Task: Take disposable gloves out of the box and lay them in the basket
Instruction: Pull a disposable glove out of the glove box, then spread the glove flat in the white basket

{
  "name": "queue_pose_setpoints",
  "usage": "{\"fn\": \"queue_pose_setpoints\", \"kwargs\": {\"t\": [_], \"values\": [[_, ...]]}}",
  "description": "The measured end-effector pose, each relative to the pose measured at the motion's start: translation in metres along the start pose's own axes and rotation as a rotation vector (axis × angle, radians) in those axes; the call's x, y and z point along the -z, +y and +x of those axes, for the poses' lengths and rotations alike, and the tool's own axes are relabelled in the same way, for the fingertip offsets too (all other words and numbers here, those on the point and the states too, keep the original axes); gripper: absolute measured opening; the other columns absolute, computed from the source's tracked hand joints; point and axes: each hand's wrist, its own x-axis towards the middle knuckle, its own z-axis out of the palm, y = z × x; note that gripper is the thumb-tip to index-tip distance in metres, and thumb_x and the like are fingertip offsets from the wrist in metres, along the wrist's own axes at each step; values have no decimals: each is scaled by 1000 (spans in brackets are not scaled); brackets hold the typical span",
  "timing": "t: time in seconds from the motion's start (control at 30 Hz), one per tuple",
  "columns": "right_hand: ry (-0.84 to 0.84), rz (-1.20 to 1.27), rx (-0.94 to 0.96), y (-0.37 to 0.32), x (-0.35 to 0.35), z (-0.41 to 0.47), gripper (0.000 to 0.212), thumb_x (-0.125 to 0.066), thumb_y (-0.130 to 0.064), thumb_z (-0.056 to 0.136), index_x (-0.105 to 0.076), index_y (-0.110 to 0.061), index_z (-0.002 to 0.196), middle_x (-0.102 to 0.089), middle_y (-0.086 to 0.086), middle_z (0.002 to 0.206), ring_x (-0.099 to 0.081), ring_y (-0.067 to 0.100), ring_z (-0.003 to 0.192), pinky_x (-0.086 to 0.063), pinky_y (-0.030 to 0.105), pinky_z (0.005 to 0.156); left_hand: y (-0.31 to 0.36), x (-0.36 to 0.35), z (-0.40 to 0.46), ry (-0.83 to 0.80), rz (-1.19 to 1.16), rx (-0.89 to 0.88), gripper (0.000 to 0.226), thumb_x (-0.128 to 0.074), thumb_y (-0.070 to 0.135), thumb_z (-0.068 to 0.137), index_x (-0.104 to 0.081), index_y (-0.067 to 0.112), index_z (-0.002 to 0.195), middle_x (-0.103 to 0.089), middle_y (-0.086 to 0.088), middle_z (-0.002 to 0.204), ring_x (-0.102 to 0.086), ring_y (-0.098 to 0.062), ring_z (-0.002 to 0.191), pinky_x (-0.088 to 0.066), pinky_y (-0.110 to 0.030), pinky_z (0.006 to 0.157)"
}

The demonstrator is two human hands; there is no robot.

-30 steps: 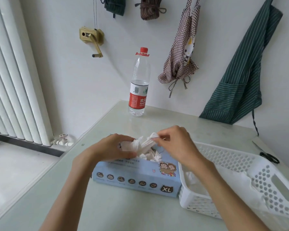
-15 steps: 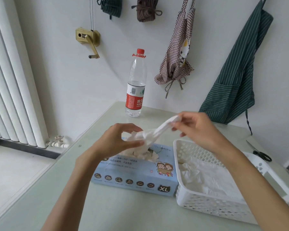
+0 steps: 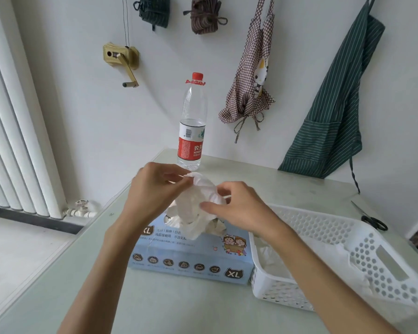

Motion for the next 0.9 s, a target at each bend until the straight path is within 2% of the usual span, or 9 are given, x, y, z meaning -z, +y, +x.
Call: {"fn": "queue_pose_setpoints", "kwargs": {"t": [0.1,0.27,0.4,0.53,0.6,0.67,0.77,0.83,0.9], "values": [[78,56,-7,12,26,3,7,-74,-27,82,-70,-24,87,-70,-6,82,-64,8,77,-48,23,70,-2,9,1,27,7,44,10,-73,29,77,-71,39,77,-72,17,74,-68,1,75,-56,-32,78],[-17,499,-71,24,64,-4,21,-66,-11,87,-68,-16,107,-73,-3,94,-67,9,85,-52,19,72,3,7,2,-114,47,-45,19,-60,33,90,-71,26,103,-64,17,116,-59,-6,103,-46,-30,88],[31,802,-57,28,75,-14,29,-63,-3,85,-64,-19,110,-72,-3,91,-65,8,78,-53,20,63,15,-1,-3,-231,-178,16,23,-50,21,97,-72,17,95,-74,6,89,-66,-5,77,-47,-20,71],[14,582,-46,33,93,-26,39,-67,2,82,-60,-21,113,-75,-3,98,-65,9,88,-48,24,78,9,-20,-6,-324,-87,89,26,-45,17,99,-69,7,101,-69,-19,98,-55,-18,72,-40,-23,66],[19,365,-47,34,102,-32,38,-70,-1,81,-60,-20,113,-76,-2,94,-66,8,87,-47,23,82,14,-29,-5,-373,-18,102,32,-44,6,97,-59,13,124,-60,-11,126,-57,-17,100,-41,-22,82],[46,233,-43,37,110,-38,35,-69,-1,80,-61,-19,108,-76,-3,88,-66,4,79,-48,21,79,34,-36,-3,-376,-65,35,53,-46,0,93,-42,27,138,-40,9,144,-39,-10,127,-29,-25,102],[55,134,-67,40,110,-41,29,-69,-2,76,-65,-19,100,-75,-3,85,-63,5,73,-50,23,74,77,-47,-8,-562,-111,-86,69,-65,22,87,-28,38,144,-30,22,139,-28,1,126,-25,-22,102],[100,59,-85,45,112,-43,26,-74,-7,72,-68,-22,93,-72,-2,89,-63,7,73,-49,23,68,95,-67,-14,-706,97,-140,88,-74,47,74,-25,33,145,-33,20,143,-34,-2,129,-31,-23,104],[154,-5,-95,50,118,-46,24,-76,-10,70,-68,-24,87,-69,-2,91,-61,7,71,-47,20,61,102,-93,-22,-682,334,-206,88,-74,57,69,-31,25,139,-40,13,140,-42,-8,124,-37,-24,99]]}}
